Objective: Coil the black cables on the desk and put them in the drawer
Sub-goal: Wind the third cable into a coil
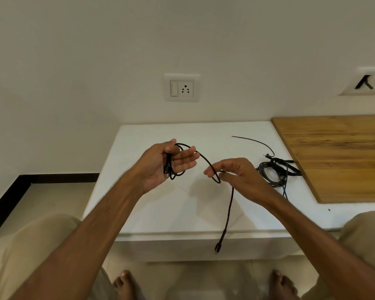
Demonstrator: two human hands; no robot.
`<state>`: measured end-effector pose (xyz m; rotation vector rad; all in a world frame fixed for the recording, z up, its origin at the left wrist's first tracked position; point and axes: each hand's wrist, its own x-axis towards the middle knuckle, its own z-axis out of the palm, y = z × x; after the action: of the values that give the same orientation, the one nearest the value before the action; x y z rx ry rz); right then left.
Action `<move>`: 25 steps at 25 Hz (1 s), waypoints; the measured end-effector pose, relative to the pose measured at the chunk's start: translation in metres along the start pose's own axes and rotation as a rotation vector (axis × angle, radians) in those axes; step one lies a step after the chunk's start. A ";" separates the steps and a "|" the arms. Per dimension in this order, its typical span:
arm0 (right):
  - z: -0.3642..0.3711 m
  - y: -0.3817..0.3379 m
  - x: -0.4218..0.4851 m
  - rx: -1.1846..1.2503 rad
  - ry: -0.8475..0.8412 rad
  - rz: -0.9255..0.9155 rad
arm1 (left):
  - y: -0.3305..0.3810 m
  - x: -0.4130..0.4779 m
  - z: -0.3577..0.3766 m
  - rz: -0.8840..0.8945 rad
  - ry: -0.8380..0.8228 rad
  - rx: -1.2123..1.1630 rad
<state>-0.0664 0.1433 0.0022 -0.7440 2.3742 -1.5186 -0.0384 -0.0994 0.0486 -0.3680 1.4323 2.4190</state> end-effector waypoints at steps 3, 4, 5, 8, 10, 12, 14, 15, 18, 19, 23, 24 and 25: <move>0.004 -0.001 0.000 0.028 -0.019 0.003 | -0.004 0.001 0.002 -0.020 -0.024 -0.013; 0.005 -0.001 0.000 0.046 -0.024 0.003 | -0.004 0.001 0.002 -0.021 -0.033 -0.028; 0.006 -0.001 0.000 0.078 -0.028 -0.002 | -0.004 0.001 0.002 -0.018 -0.042 -0.051; 0.008 -0.006 0.001 0.247 -0.003 -0.014 | -0.001 0.002 0.002 0.002 -0.049 -0.122; 0.007 -0.011 0.000 0.351 0.003 -0.012 | 0.000 0.001 0.002 0.018 -0.037 -0.171; 0.007 -0.011 -0.001 0.404 0.001 0.003 | 0.003 -0.001 0.003 0.026 -0.053 -0.220; 0.009 -0.008 -0.001 0.364 0.027 0.092 | 0.005 -0.006 0.008 0.043 -0.108 -0.261; 0.011 -0.005 0.000 0.319 0.026 0.160 | 0.005 -0.010 0.011 0.054 -0.147 -0.269; 0.027 -0.005 -0.004 0.180 -0.120 0.269 | -0.001 -0.016 0.024 0.075 -0.273 -0.215; 0.034 -0.006 -0.006 0.143 -0.172 0.256 | -0.004 -0.016 0.026 0.087 -0.302 -0.176; 0.054 -0.014 -0.014 0.095 -0.231 0.181 | -0.009 -0.011 0.024 0.195 -0.271 0.034; 0.055 -0.017 -0.016 0.134 -0.225 0.176 | -0.009 -0.009 0.022 0.236 -0.233 0.084; 0.054 -0.019 -0.016 0.189 -0.217 0.172 | -0.008 -0.007 0.019 0.273 -0.194 0.126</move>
<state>-0.0229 0.1034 -0.0063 -0.6101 2.0477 -1.4827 -0.0298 -0.0798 0.0537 0.0962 1.6239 2.4697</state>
